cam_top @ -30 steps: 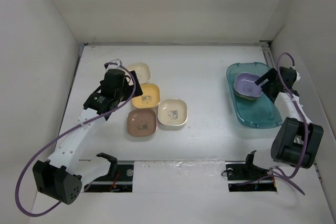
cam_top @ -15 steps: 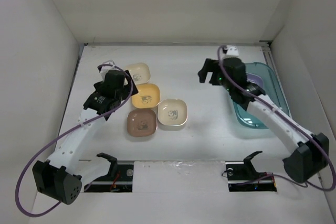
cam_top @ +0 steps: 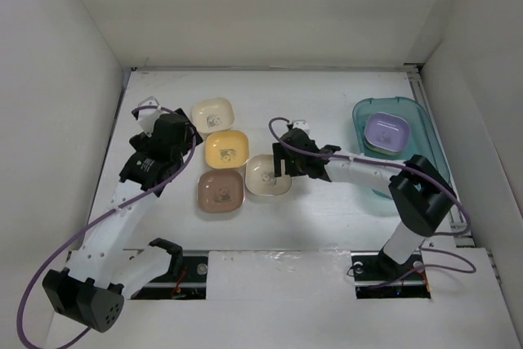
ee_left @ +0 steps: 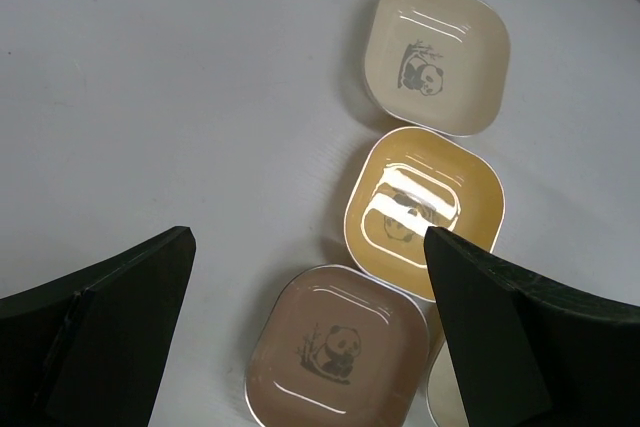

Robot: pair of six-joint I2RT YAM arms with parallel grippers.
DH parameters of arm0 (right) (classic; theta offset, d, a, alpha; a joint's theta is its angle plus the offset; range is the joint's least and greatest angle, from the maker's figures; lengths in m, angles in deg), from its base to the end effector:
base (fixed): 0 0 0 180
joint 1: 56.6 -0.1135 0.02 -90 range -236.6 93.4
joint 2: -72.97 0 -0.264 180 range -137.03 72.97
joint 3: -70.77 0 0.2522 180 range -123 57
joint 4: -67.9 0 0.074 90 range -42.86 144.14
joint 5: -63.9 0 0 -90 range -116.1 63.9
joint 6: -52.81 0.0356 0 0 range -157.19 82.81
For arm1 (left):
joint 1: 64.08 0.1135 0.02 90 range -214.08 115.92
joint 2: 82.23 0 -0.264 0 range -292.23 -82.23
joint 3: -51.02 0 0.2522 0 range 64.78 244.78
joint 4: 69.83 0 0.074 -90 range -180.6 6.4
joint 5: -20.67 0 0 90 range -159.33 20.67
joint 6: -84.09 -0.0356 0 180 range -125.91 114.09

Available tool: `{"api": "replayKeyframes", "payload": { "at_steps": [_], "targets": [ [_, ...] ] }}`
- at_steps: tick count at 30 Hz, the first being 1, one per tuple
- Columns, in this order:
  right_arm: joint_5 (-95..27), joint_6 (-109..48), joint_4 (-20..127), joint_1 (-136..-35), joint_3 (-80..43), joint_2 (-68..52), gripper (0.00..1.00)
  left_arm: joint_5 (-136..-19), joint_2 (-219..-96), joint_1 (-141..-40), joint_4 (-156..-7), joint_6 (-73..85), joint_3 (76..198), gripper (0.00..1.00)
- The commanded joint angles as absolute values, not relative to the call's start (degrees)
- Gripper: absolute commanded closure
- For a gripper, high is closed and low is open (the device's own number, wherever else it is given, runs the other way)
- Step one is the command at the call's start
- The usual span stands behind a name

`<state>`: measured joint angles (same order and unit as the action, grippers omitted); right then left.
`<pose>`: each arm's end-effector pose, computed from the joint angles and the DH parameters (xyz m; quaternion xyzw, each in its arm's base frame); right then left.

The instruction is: Place the plates into the plastic bin on the countertop

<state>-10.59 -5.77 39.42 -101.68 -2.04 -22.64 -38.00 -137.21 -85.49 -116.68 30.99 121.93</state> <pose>0.2511 0.2383 0.1940 -0.0668 0.9335 0.1034 0.3368 0.1935 -0.0560 0.3453 -0.2448 0.8121 -0.0261 0.5290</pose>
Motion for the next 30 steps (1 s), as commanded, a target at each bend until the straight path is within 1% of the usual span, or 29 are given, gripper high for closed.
{"api": "replayKeyframes", "payload": {
  "at_steps": [1,2,3,5,6,7,9,10,11,12,16,17,21,22,24,25,27,30],
  "targets": [
    [-8.4,-3.1,41.5,-101.8,-2.8,-24.3,0.13,-36.5,-137.9,-85.6,-117.3,31.8,123.8,0.0],
    [-9.0,-3.1,41.5,-101.8,-2.8,-24.9,0.16,-36.5,-137.9,-85.6,-117.3,31.8,123.8,0.0],
    [-9.1,-2.6,42.0,-101.3,-2.1,-25.7,0.24,-36.5,-137.9,-85.6,-117.3,31.8,123.8,0.0],
    [-9.7,-2.6,42.7,-100.6,-1.4,-25.7,0.35,-36.5,-137.9,-85.6,-117.3,31.3,123.8,0.0],
    [-10.4,-2.6,42.7,-100.0,-0.9,-26.3,0.38,-36.5,-137.9,-85.6,-117.3,31.3,123.8,0.0],
    [-10.4,-2.6,43.3,-99.5,-0.9,-26.3,0.49,-36.5,-137.9,-85.6,-117.3,31.3,123.8,0.0],
    [-11.5,-2.6,43.3,-97.8,0.5,-25.8,0.64,-36.5,-137.9,-85.6,-117.3,31.3,123.8,0.0],
    [-11.5,-2.6,43.9,-97.3,0.5,-25.8,0.86,-37.1,-137.9,-85.6,-117.3,31.3,123.8,0.0],
    [-10.9,-1.9,43.3,-96.2,1.1,-24.8,0.96,-37.1,-137.9,-85.6,-117.3,31.3,123.8,0.0],
    [-10.9,-1.9,43.2,-95.4,2.1,-24.0,1.0,-37.1,-137.9,-85.6,-117.3,31.3,123.8,0.0],
    [-9.5,-1.9,40.8,-91.4,3.4,-17.7,1.0,-37.1,-137.9,-85.6,-117.3,31.3,123.8,0.0],
    [-9.5,-3.7,39.6,-90.5,3.4,-14.3,1.0,-37.1,-137.9,-85.6,-117.3,30.7,123.8,0.0],
    [-9.5,-8.0,35.3,-83.5,-0.8,-6.5,1.0,-37.1,-137.9,-85.6,-117.3,30.7,123.8,0.0],
    [-10.4,-8.9,34.4,-79.1,-3.1,-5.4,1.0,-37.1,-138.5,-85.6,-117.3,30.7,123.8,0.0],
    [-11.7,-11.2,33.0,-73.9,-5.1,-2.7,1.0,-37.6,-138.5,-85.6,-117.3,30.7,123.8,0.0],
    [-13.7,-12.1,32.4,-68.3,-5.9,-2.2,1.0,-37.6,-138.5,-85.6,-117.3,30.2,123.8,0.0],
    [-15.4,-14.7,32.4,-62.6,-8.2,-1.7,1.0,-38.1,-138.5,-85.6,-116.8,30.2,123.8,0.0],
    [-17.4,-18.5,31.1,-52.8,-11.9,-5.1,1.0,-39.4,-139.5,-85.6,-116.2,29.2,123.8,0.0]
  ]
}}
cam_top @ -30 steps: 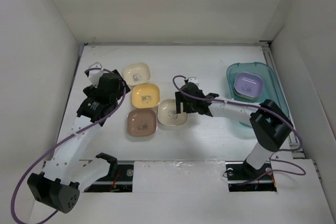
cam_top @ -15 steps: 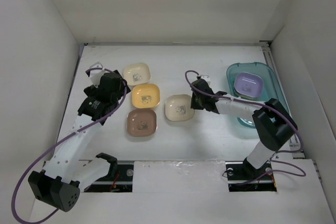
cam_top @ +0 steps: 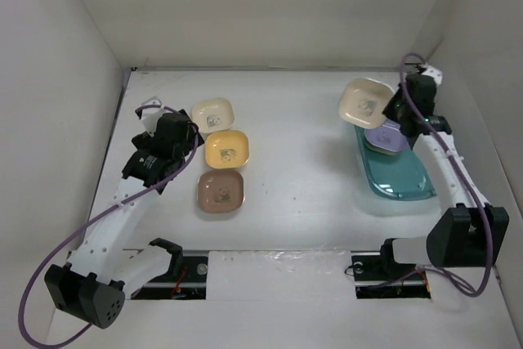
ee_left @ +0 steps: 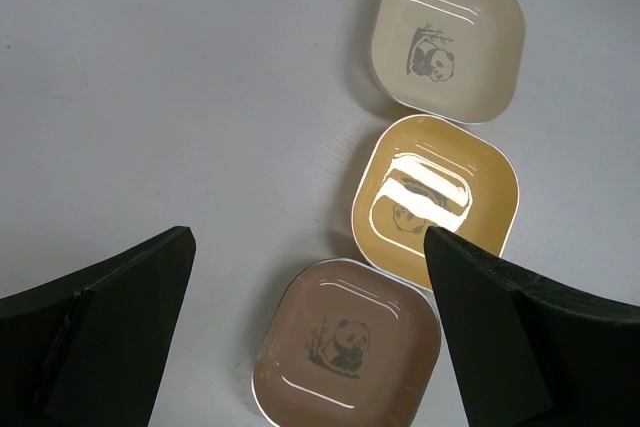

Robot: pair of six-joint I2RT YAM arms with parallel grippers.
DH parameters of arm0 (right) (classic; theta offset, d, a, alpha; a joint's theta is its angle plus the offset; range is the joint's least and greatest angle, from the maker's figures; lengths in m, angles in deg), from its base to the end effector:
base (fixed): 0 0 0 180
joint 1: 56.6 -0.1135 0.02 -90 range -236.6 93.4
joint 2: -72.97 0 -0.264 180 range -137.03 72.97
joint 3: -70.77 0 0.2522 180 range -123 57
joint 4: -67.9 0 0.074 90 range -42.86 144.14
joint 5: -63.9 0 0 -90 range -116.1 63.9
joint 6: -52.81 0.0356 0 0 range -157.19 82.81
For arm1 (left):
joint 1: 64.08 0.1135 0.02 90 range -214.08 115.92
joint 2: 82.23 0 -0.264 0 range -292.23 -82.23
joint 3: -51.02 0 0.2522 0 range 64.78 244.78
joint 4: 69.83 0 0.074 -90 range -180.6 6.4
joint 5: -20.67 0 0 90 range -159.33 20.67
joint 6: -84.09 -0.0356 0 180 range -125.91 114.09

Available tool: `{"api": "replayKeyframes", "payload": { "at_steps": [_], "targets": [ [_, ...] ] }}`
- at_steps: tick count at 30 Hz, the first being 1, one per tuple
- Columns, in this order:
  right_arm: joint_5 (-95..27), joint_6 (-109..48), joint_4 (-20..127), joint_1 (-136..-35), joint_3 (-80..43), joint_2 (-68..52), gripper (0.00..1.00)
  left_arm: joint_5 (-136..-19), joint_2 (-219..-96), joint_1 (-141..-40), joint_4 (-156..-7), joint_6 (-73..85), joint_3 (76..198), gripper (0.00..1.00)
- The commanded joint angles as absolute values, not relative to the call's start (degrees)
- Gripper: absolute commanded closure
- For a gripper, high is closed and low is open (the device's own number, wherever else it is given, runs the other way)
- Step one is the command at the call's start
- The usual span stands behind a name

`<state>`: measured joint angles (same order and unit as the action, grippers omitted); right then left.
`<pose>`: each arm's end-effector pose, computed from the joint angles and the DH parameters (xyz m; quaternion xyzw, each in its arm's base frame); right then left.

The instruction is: Place the plates into the plastic bin on the countertop

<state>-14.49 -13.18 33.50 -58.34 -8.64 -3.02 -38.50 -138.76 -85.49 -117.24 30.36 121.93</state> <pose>0.3013 0.0020 0.3287 0.2161 0.8399 0.0234 0.4973 0.1988 -0.0583 0.3394 -0.2353 0.8238 -0.0171 0.5154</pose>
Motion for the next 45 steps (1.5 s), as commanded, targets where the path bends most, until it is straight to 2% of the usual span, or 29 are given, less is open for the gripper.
{"api": "replayKeyframes", "payload": {
  "at_steps": [1,6,12,13,14,16,18,19,20,26,29,30,31,37,45],
  "targets": [
    [-17.4,-20.6,31.1,-50.6,-12.9,-6.5,1.0,-40.0,-140.1,-85.6,-116.2,28.5,123.8,0.0],
    [-24.6,-23.7,31.1,-39.1,-15.9,-13.6,1.0,-43.0,-141.9,-85.6,-114.4,26.4,123.8,0.0],
    [-25.9,-23.7,35.2,-36.5,-12.6,-16.2,0.98,-47.1,-142.4,-85.6,-113.1,24.7,122.8,0.0],
    [-26.4,-23.7,35.8,-36.5,-12.6,-16.7,0.93,-47.1,-142.4,-85.6,-112.6,24.7,122.8,0.0],
    [-26.5,-23.1,35.8,-36.5,-12.6,-16.7,0.72,-47.7,-142.4,-85.6,-112.6,24.7,122.8,0.0],
    [-28.3,-22.5,36.6,-36.5,-12.6,-15.7,0.45,-47.7,-142.4,-85.6,-112.6,24.7,122.3,0.0],
    [-29.9,-21.7,39.5,-36.5,-10.9,-12.0,0.33,-47.2,-142.4,-85.6,-112.6,24.7,122.3,0.0],
    [-29.9,-21.7,40.5,-37.3,-10.3,-10.5,0.05,-47.2,-142.4,-85.6,-112.6,25.3,122.3,0.0],
    [-30.5,-21.7,41.1,-38.7,-9.8,-9.0,0.0,-46.7,-143.0,-85.6,-112.6,25.3,122.3,0.0],
    [-34.3,-25.1,40.4,-50.7,-9.8,-2.2,0.0,-45.3,-148.6,-85.6,-115.4,27.3,123.5,0.0],
    [-34.5,-25.1,40.4,-65.8,-10.3,-2.3,0.0,-44.6,-149.8,-85.6,-116.6,29.2,125.0,0.0],
    [-29.8,-24.4,40.4,-73.7,-10.3,-3.1,0.0,-43.3,-149.8,-85.6,-117.3,29.7,125.0,0.0],
    [-28.3,-23.5,41.6,-77.2,-10.3,-4.0,0.0,-42.4,-149.8,-85.6,-118.2,31.3,125.7,0.0],
    [-25.5,-16.6,45.8,-93.2,-15.8,-20.2,0.03,-30.9,-146.7,-85.6,-123.2,38.5,126.3,0.0],
    [-20.0,-12.1,40.5,-100.7,-34.3,-41.1,0.07,-29.2,-146.2,-85.6,-125.1,39.6,126.3,0.0]
  ]
}}
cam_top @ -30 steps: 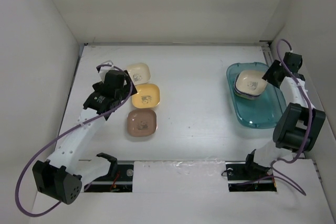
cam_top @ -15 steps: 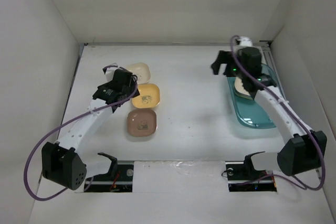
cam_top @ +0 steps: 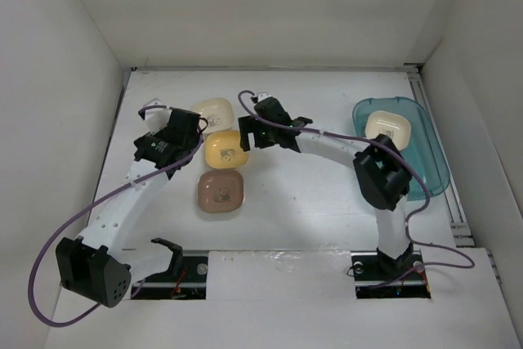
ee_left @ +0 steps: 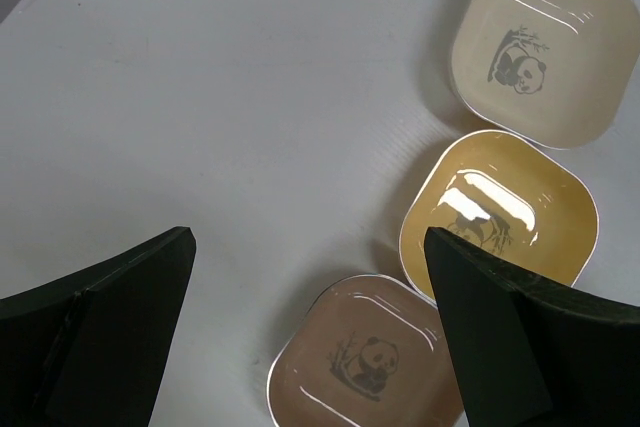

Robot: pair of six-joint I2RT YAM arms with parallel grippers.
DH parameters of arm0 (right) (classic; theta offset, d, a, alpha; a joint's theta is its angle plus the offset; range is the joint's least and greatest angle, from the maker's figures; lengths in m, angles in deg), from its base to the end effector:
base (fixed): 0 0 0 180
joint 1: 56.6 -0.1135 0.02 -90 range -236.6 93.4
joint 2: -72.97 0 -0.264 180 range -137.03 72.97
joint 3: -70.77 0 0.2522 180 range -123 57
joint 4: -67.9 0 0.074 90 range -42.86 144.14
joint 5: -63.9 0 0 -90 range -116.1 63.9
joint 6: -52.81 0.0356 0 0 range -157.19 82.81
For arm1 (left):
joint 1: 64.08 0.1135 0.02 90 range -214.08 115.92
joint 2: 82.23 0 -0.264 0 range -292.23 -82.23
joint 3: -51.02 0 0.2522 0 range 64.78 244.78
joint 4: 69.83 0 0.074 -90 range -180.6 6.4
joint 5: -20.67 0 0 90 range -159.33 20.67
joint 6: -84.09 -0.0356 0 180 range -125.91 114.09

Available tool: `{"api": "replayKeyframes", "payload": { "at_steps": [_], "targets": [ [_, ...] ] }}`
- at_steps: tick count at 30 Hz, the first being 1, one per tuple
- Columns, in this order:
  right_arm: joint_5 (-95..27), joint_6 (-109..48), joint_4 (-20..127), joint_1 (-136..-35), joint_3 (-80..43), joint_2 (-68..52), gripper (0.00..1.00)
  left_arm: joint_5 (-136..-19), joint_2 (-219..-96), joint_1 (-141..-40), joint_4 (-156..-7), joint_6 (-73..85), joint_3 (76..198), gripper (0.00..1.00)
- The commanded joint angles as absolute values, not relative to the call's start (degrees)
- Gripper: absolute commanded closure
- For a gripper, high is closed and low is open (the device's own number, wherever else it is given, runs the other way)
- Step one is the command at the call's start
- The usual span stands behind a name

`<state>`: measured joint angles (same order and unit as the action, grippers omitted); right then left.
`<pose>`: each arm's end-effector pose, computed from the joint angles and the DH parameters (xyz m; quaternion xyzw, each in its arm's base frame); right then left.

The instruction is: Place the plates into the plastic bin on the countertop

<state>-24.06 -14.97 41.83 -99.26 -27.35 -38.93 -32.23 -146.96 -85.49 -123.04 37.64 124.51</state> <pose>0.3300 0.3023 0.2282 -0.1533 0.8926 0.2137 0.3663 0.2216 -0.0638 0.3189 -0.2887 0.8342 0.0504 0.4671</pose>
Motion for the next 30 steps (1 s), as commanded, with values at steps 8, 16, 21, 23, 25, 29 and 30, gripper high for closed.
{"api": "replayKeyframes", "payload": {
  "at_steps": [8,16,21,23,25,29,30],
  "targets": [
    [-16.6,-11.4,31.0,-100.7,-43.3,-53.9,0.32,-31.0,-145.2,-85.6,-123.4,37.1,125.8,0.0],
    [-15.5,-9.3,32.8,-94.1,-34.2,-47.4,1.0,-32.2,-144.1,-85.6,-122.4,35.4,125.8,0.0],
    [-16.2,-10.6,35.6,-86.1,-23.8,-36.5,1.0,-32.9,-143.1,-85.6,-121.2,34.3,125.3,0.0],
    [-18.3,-12.6,35.6,-83.8,-22.1,-30.1,1.0,-32.9,-143.0,-85.6,-121.2,34.3,125.3,0.0],
    [-19.8,-15.0,34.2,-79.7,-21.3,-24.3,1.0,-33.4,-143.0,-85.6,-121.2,34.3,125.3,0.0],
    [-19.8,-18.9,30.3,-71.4,-21.3,-16.0,1.0,-33.9,-143.0,-85.6,-120.6,33.8,125.3,0.0],
    [-19.8,-19.5,29.7,-69.4,-21.3,-14.8,1.0,-34.4,-142.5,-85.6,-120.6,33.3,125.3,0.0]
  ]
}}
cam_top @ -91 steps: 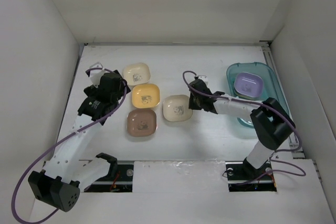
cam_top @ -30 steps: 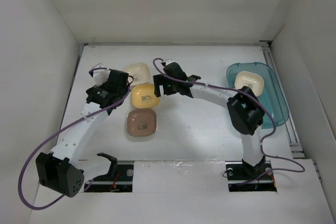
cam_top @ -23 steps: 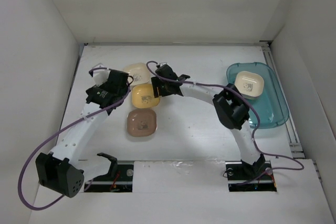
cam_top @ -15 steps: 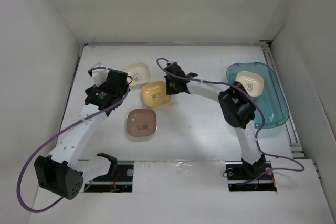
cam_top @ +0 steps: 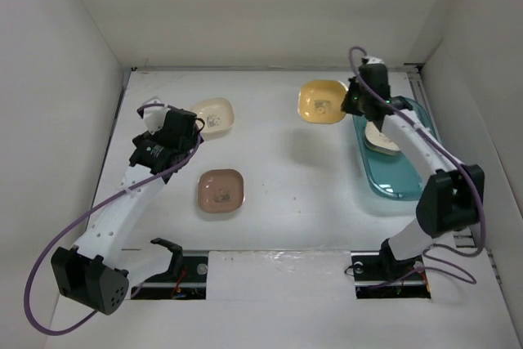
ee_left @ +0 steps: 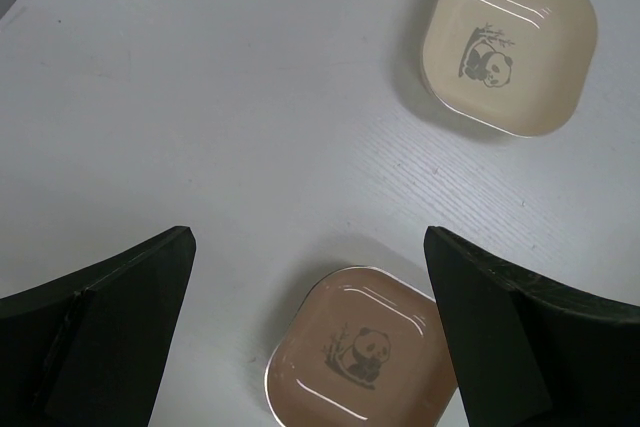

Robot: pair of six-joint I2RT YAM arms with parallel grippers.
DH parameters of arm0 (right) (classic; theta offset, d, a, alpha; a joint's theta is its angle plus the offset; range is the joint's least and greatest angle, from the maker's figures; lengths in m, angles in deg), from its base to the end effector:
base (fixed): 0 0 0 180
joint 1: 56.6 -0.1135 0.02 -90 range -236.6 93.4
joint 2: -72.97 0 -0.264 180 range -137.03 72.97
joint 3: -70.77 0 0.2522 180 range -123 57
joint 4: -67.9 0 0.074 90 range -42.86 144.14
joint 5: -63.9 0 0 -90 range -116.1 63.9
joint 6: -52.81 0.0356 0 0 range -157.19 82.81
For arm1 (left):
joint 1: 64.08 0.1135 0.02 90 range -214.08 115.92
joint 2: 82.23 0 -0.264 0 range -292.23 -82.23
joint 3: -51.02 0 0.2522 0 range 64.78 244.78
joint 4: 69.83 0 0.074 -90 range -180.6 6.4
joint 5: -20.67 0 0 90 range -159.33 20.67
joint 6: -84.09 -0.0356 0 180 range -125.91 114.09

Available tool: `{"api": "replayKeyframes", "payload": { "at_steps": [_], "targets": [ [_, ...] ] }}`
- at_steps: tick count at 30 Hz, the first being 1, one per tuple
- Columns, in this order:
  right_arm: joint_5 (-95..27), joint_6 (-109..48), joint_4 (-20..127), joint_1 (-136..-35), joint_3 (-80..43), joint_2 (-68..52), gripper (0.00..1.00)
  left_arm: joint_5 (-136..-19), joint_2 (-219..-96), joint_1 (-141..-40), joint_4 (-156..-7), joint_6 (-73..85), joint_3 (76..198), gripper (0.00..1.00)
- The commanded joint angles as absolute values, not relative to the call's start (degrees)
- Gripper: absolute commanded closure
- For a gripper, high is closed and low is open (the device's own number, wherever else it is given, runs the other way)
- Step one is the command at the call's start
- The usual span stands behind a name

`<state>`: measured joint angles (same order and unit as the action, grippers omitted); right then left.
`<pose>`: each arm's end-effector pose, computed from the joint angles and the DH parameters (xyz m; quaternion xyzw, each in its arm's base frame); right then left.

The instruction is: Place the plates into the plastic bin on the countertop

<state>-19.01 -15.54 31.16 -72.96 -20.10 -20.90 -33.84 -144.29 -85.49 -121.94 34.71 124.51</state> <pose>0.3598 0.1011 0.2938 0.0679 0.9014 0.0851 0.4190 0.2139 -0.0617 0.3296 -0.2698 0.8322 0.0326 0.4833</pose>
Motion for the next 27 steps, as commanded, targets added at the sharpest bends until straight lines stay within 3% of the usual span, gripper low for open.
{"api": "replayKeyframes", "payload": {
  "at_steps": [1,10,20,22,24,25,27],
  "targets": [
    [-19.8,-19.5,29.1,-64.9,-20.8,-13.9,1.0,-34.4,-142.5,-85.6,-120.6,33.3,125.3,0.0],
    [-26.6,-25.5,29.1,-45.6,-20.1,-16.1,1.0,-36.3,-143.0,-85.6,-118.4,30.0,124.7,0.0],
    [-24.1,-26.0,28.4,-41.7,-20.1,-17.6,1.0,-37.9,-143.6,-85.6,-117.3,28.3,124.2,0.0],
    [-24.1,-26.0,28.4,-41.7,-19.6,-16.7,0.74,-38.4,-143.6,-85.6,-117.3,28.3,124.2,0.0],
    [-23.4,-25.5,27.9,-43.8,-19.5,-14.2,0.27,-38.4,-143.6,-85.6,-117.3,28.3,124.2,0.0],
    [-18.6,-25.5,27.1,-49.8,-20.2,-11.3,0.06,-38.4,-143.0,-85.6,-117.3,28.3,124.2,0.0],
    [-17.2,-25.5,26.2,-51.2,-20.8,-9.7,0.03,-38.4,-143.0,-85.6,-117.3,28.3,124.2,0.0]
  ]
}}
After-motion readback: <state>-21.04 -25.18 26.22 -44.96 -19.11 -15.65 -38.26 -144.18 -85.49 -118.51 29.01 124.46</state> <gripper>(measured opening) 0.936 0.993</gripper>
